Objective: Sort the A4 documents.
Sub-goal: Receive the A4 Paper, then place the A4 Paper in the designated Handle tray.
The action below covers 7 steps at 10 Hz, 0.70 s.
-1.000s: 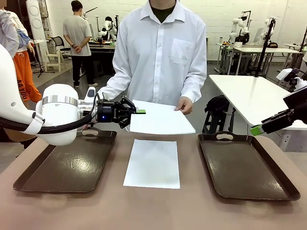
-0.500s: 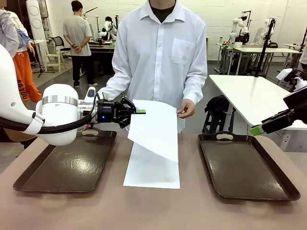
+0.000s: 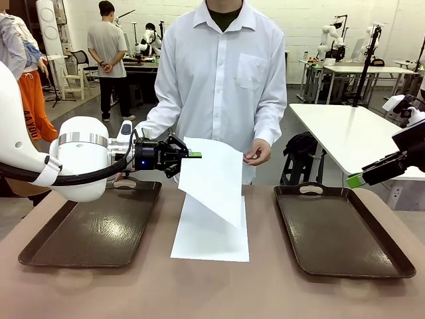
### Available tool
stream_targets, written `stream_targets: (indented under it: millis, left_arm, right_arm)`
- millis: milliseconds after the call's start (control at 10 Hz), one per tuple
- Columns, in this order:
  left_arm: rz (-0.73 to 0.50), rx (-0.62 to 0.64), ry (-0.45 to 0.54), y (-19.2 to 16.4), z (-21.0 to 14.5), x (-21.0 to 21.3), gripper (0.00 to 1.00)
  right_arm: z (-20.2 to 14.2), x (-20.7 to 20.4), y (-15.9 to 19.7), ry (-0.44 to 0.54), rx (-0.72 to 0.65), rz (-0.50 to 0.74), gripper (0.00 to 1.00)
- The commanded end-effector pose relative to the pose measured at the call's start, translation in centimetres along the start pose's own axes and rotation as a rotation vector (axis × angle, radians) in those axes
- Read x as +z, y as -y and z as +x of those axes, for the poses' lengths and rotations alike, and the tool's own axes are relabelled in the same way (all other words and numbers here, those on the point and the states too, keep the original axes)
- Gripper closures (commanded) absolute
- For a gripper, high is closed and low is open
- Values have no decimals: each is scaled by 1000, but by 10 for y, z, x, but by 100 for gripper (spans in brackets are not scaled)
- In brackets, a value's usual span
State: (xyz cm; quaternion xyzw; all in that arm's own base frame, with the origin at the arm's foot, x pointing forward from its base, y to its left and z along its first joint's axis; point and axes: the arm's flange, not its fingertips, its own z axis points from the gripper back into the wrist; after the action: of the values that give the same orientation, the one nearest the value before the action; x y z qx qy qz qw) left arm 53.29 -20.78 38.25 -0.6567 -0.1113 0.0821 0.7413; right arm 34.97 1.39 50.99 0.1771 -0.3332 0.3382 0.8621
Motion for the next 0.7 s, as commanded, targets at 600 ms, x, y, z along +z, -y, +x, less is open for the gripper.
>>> stream_targets:
  millis: [600]
  left_arm:
    - [-1, 2, 2, 0, 0, 0, 100]
  right_arm:
    - [-1, -3, 2, 7, 3, 19, 0]
